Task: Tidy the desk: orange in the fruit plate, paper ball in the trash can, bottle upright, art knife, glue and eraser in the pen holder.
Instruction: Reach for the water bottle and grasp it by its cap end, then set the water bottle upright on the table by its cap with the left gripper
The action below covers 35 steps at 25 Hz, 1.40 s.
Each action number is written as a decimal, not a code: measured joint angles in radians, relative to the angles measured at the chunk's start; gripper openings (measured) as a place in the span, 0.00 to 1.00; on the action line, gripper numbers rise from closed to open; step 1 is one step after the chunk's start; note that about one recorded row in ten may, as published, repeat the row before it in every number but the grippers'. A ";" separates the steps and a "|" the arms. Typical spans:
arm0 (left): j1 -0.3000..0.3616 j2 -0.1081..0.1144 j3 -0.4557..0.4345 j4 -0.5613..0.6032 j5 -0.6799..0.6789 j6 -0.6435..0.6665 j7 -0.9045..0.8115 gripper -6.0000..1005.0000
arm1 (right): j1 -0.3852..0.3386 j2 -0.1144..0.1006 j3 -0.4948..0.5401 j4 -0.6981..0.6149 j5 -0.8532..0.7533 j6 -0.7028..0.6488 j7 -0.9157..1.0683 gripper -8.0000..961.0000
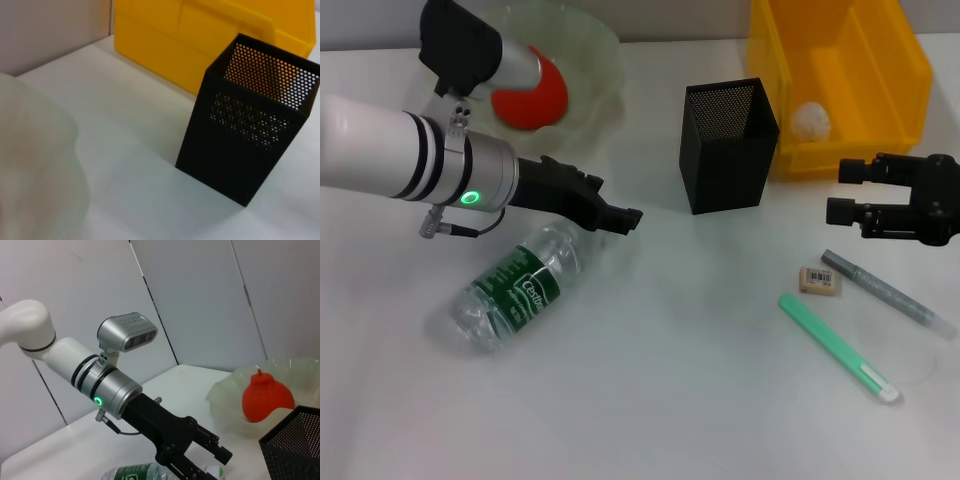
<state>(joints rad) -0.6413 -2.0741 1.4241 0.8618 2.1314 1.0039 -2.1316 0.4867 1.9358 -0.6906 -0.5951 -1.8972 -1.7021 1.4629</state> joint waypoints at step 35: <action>0.075 0.006 0.041 0.189 -0.030 0.071 -0.003 0.44 | 0.004 0.011 0.004 0.000 -0.008 0.011 0.003 0.80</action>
<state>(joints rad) -0.5666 -2.0686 1.4653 1.0508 2.1013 1.0746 -2.1341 0.4909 1.9467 -0.6864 -0.5952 -1.9055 -1.6912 1.4658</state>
